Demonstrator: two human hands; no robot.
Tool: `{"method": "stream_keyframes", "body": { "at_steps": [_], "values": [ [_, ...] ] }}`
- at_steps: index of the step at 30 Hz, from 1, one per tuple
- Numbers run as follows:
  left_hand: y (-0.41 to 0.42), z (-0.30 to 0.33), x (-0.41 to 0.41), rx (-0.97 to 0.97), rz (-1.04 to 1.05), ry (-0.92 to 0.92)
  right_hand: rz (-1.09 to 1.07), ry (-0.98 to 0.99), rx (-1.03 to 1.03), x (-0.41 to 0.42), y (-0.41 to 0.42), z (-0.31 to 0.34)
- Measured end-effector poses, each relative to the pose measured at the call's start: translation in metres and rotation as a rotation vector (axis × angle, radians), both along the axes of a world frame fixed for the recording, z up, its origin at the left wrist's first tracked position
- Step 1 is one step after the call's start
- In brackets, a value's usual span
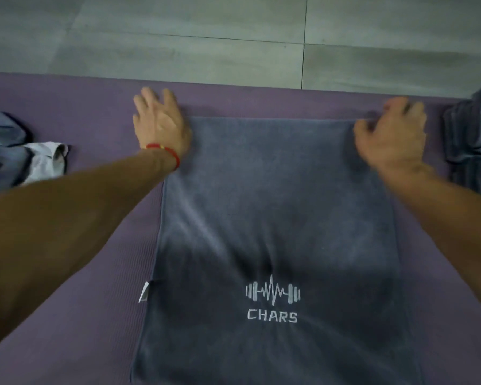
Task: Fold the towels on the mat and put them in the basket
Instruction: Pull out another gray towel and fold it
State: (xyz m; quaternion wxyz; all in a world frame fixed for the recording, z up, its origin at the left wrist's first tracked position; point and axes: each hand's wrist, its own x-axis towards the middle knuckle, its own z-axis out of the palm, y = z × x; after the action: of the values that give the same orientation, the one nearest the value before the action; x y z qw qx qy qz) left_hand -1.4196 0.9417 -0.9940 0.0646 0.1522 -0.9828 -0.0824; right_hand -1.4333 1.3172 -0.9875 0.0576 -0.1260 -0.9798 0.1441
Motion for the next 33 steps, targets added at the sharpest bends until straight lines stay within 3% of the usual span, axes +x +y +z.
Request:
{"method": "stream_keyframes", "body": {
  "at_steps": [2,4,6,12,16,21,25,33],
  "values": [
    [0.025,-0.010,0.028,-0.143,-0.193,0.048,0.234,0.036,0.161,0.024,-0.025,-0.016],
    [0.037,-0.029,0.046,-0.083,-0.262,-0.101,0.388,-0.092,0.224,0.046,-0.042,-0.035],
    [0.035,-0.044,0.049,-0.031,-0.215,-0.210,0.360,-0.202,0.225,0.052,-0.043,-0.050],
    [0.032,-0.041,0.045,-0.054,-0.195,-0.280,0.259,-0.269,0.234,0.047,-0.045,-0.048],
    [0.037,-0.020,0.041,-0.086,-0.155,-0.427,0.262,-0.472,0.118,0.037,-0.039,-0.025],
    [0.078,0.002,0.151,-0.163,-0.377,-0.181,0.458,-0.175,0.198,0.136,-0.054,-0.003],
    [0.068,-0.022,0.264,-0.150,-0.272,-0.247,0.424,-0.243,0.235,0.259,-0.042,-0.022],
    [0.056,-0.026,0.274,-0.141,-0.265,-0.312,0.500,-0.247,0.275,0.267,-0.014,-0.035]
  ]
}}
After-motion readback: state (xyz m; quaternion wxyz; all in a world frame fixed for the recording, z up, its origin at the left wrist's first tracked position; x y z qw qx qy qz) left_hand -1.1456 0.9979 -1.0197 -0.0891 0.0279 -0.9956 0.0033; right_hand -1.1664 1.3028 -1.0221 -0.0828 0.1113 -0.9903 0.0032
